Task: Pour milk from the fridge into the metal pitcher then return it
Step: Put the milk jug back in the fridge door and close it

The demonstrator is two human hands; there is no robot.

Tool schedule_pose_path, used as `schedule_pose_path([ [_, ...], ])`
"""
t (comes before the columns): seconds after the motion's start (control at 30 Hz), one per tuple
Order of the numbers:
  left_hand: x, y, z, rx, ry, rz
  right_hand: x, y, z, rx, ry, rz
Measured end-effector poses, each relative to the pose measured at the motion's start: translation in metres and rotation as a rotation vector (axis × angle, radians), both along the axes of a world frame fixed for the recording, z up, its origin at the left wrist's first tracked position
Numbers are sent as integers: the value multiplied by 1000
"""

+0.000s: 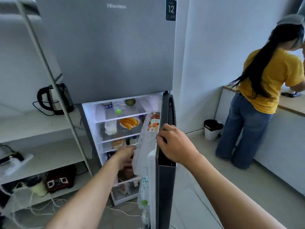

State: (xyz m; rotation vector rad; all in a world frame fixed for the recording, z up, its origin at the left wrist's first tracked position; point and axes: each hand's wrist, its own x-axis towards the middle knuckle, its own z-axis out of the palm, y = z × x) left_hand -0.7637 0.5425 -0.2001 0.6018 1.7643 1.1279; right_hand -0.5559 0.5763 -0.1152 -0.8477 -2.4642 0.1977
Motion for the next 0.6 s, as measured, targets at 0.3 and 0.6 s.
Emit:
schedule_pose_path([
  [0.3, -125, -4, 88, 129, 889, 47, -120, 4, -12, 152, 58, 6],
  [0.6, -234, 15, 135, 15, 1630, -92, -227, 27, -42, 213, 183, 180],
])
